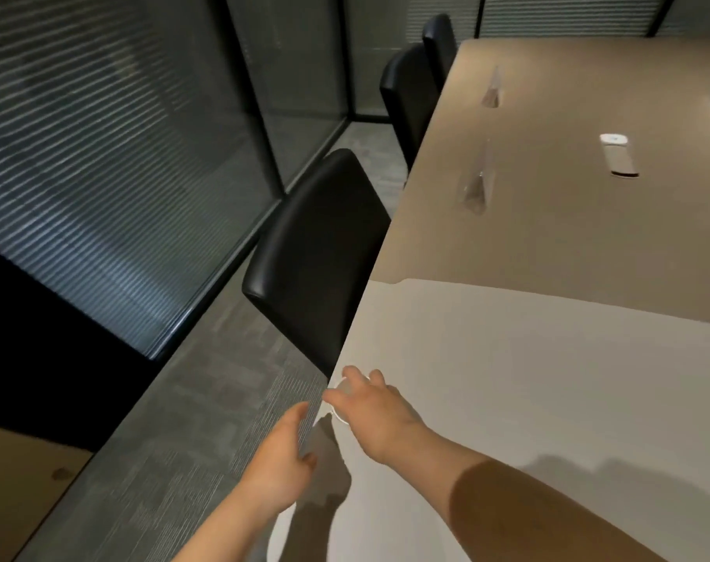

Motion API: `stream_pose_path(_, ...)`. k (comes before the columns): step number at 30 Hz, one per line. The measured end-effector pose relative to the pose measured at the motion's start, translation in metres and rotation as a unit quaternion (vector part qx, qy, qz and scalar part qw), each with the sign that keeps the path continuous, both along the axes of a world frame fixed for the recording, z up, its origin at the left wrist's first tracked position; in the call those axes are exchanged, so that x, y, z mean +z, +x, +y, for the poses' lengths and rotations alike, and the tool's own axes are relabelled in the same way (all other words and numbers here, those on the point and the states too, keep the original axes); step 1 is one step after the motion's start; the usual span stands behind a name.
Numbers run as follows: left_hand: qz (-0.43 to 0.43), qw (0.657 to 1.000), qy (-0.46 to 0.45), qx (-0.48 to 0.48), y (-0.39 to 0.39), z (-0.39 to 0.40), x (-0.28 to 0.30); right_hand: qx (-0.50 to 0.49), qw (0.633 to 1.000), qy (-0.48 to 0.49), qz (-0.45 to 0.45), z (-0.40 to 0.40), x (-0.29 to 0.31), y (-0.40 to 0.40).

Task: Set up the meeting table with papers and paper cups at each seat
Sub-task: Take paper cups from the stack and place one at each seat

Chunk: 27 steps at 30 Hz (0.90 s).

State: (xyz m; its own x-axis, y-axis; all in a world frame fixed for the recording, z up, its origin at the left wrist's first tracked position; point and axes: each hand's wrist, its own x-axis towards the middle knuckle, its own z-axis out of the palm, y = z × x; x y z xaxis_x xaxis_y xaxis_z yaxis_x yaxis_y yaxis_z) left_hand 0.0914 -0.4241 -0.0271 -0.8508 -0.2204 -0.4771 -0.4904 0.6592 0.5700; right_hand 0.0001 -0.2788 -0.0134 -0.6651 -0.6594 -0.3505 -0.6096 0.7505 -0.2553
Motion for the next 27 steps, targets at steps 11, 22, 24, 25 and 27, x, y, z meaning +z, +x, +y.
stream_pose_path(11,0.152,0.946,0.154,-0.243,-0.039,-0.133,0.105,-0.196,0.908,-0.354,-0.112,-0.075,0.124,0.024)
stream_pose_path(22,0.314,0.898,0.102,-0.290,-0.104,-0.227,0.179,-0.259,0.868,-0.420,0.054,-0.156,0.192,0.013)
stream_pose_path(24,0.312,0.896,0.113,-0.294,-0.114,-0.232,0.182,-0.289,0.849,-0.440,0.056,-0.162,0.195,0.004)
stream_pose_path(25,0.309,0.895,0.120,-0.297,-0.122,-0.238,0.182,-0.299,0.842,-0.445,0.061,-0.167,0.195,-0.003)
stream_pose_path(27,0.308,0.892,0.125,-0.305,-0.137,-0.251,0.181,-0.313,0.835,-0.448,0.071,-0.176,0.195,-0.017)
